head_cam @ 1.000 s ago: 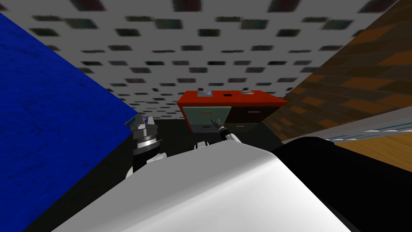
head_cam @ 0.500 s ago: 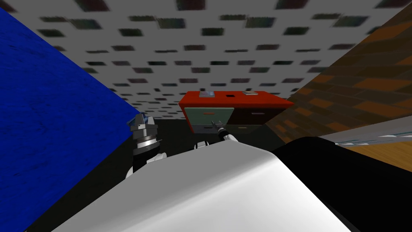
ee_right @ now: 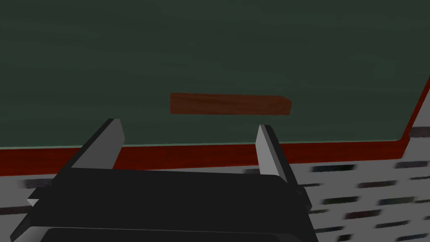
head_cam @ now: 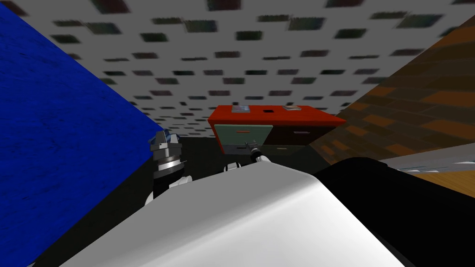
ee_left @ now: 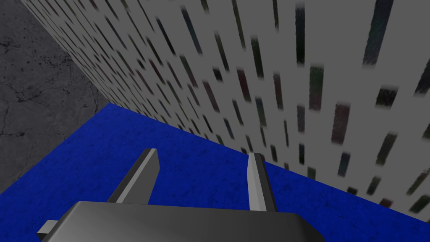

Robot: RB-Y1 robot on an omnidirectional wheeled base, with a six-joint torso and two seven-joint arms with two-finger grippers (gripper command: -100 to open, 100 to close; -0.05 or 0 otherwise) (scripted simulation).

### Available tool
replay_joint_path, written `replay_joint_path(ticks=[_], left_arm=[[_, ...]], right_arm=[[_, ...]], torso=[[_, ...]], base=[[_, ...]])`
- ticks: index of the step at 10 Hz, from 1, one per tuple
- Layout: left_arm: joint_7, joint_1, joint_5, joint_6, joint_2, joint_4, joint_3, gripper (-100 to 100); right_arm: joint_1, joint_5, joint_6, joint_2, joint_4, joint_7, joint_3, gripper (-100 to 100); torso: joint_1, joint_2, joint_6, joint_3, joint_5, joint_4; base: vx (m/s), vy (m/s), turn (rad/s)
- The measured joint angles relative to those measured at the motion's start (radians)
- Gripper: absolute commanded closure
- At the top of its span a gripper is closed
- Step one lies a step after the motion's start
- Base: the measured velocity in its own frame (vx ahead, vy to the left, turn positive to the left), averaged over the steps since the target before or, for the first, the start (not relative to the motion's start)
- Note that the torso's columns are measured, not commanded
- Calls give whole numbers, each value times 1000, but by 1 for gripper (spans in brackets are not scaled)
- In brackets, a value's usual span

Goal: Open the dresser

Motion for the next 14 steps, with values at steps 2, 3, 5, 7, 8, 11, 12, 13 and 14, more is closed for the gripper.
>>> replay_joint_path(ticks=[2,3,5,7,8,11,12,13,14], left_arm=[[0,0,0,0,0,0,0,0],[0,0,0,0,0,0,0,0],[0,0,0,0,0,0,0,0],[0,0,0,0,0,0,0,0],[0,0,0,0,0,0,0,0],[0,0,0,0,0,0,0,0],[0,0,0,0,0,0,0,0],[0,0,0,0,0,0,0,0],[0,0,0,0,0,0,0,0]], right_arm=[[-1,62,24,16,25,13,10,-100],[-6,84,45,13,35,25,16,-100],[-18,142,95,16,70,55,32,-100],[-27,197,144,18,102,85,47,-100],[-29,216,155,19,106,88,49,-100],[-42,302,223,29,159,126,72,-100],[-47,332,245,32,173,137,79,-100],[-52,362,272,38,195,153,89,-100],[-57,392,294,40,209,163,95,-100]], torso=[[0,0,0,0,0,0],[0,-1,0,0,0,0],[0,-1,0,0,0,0],[0,1,0,0,0,0],[-1,2,0,1,0,1],[0,-1,0,0,0,0],[0,0,0,0,0,0],[0,0,0,0,0,0],[0,0,0,0,0,0]], base=[[43,18,44],[56,21,53],[65,27,34],[38,17,14],[47,16,50],[50,20,35],[56,21,54],[56,22,23],[62,23,30]])
